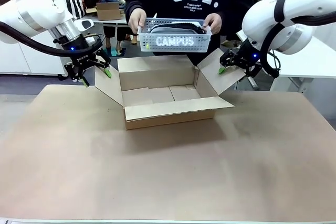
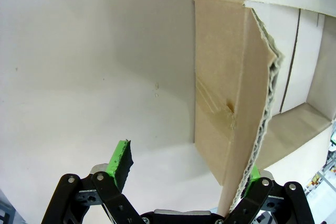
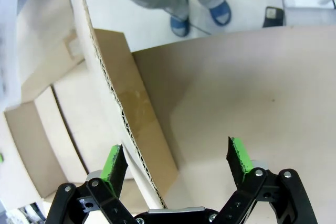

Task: Pack the gift set into the box.
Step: Lift both hands away from the flaps of the Package Box.

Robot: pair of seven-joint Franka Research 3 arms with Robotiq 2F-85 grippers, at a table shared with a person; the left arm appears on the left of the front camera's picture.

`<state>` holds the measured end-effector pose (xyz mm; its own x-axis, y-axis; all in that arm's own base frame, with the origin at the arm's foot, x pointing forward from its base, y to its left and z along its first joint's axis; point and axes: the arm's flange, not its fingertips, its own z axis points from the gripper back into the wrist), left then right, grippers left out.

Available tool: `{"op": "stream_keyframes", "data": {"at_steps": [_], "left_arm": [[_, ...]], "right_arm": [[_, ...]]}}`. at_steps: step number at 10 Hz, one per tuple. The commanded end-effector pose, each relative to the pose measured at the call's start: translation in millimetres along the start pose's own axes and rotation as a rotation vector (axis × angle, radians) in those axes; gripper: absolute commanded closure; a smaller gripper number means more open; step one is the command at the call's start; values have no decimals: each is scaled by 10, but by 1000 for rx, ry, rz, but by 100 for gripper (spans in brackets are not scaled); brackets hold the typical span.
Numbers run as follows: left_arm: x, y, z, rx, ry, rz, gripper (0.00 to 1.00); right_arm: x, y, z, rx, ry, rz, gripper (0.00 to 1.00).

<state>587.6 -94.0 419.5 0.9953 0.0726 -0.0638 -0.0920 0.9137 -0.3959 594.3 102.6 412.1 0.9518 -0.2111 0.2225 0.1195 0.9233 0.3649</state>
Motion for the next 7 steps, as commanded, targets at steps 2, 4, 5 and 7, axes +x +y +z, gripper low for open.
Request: {"op": "stream_keyframes", "data": {"at_steps": [2, 4, 5, 7], "left_arm": [[-15, 6, -8, 20, 2, 3, 0], [-15, 6, -8, 20, 2, 3, 0], [-15, 6, -8, 20, 2, 3, 0], [-15, 6, -8, 20, 2, 3, 0]], "right_arm": [[20, 15, 22, -12, 1, -11, 0], [20, 15, 22, -12, 1, -11, 0], [20, 15, 22, -12, 1, -11, 0], [20, 15, 22, -12, 1, -11, 0]]}}
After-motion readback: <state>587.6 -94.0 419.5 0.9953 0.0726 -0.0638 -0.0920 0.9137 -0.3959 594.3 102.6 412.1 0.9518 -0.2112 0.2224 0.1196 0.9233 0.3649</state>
